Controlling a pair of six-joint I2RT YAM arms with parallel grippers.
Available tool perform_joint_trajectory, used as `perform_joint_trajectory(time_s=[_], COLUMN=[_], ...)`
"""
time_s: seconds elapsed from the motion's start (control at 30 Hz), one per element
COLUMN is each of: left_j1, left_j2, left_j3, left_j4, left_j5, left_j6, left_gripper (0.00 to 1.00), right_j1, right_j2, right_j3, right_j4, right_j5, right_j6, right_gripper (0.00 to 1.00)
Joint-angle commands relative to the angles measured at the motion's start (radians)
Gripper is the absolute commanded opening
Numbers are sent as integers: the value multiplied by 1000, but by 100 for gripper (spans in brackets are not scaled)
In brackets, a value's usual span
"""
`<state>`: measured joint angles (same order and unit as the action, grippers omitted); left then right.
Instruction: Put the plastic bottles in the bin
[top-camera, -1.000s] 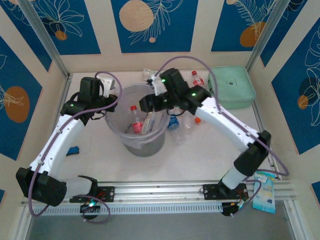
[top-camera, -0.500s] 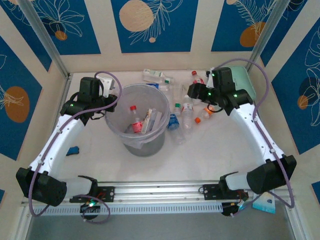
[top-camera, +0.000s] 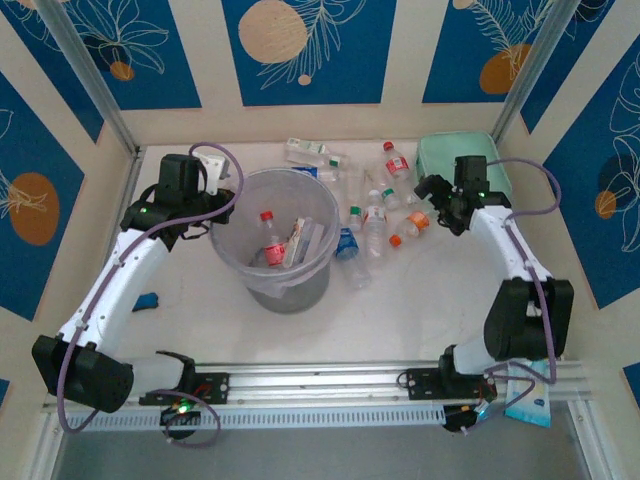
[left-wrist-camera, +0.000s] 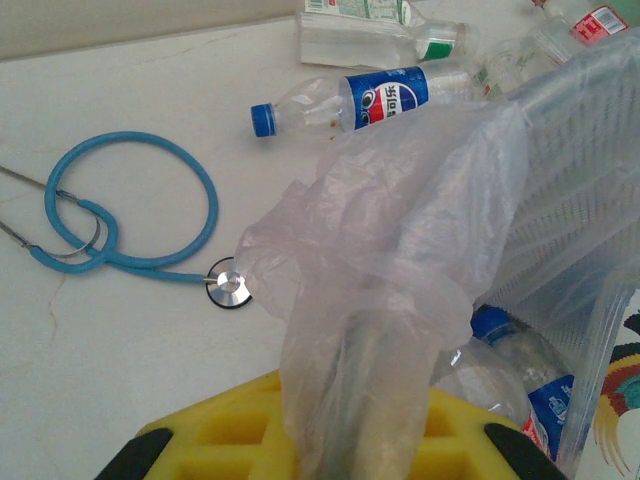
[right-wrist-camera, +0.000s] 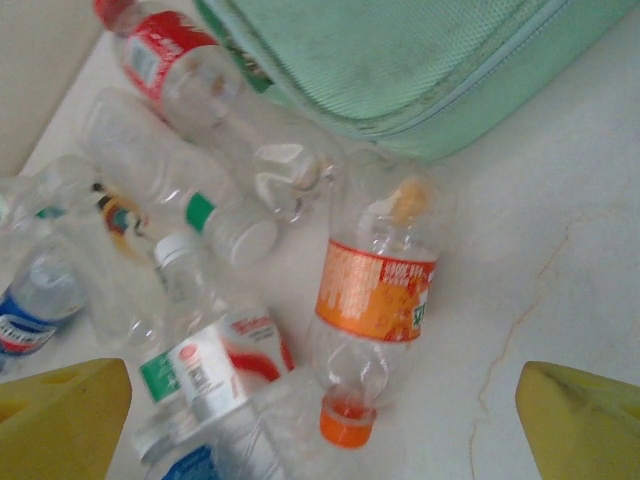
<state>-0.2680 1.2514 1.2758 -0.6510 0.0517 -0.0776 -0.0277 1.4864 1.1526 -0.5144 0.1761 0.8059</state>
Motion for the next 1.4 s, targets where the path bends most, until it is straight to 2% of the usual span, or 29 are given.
perform_joint_trajectory(time_s=[0.0,0.53,0.67,0.8,0.97,1.03,1.2,1.37], left_j1=[18,25,25,26,25,25,26,26], left_j2=[-10,9,7,0,-2,-6,-4,-12], left_j3=[-25,-25,-28,-34,-32,-33,-32,-34], left_j4=[-15,-18,-10,-3,-9,-7,-7,-4], left_j5=[-13,-7,10,-12,-12,-10,0,-7], left_j6=[32,38,32,30,35,36,35,34], left_gripper=[0,0,0,0,0,0,0,0], right_j1=[-6,5,6,3,-1,-3,-4,-20], right_j2=[88,320,343,363,389,394,335,268], right_j3=[30,72,72,76,78,81,34,19], right_j4=[21,102,120,114,129,127,132,113], right_j5=[-17,-33,-38,-30,-43,-48,-39,-44], right_j6=[54,87,88,96,99,98,93,80], right_gripper=[99,99,94,82,82,79,67,61])
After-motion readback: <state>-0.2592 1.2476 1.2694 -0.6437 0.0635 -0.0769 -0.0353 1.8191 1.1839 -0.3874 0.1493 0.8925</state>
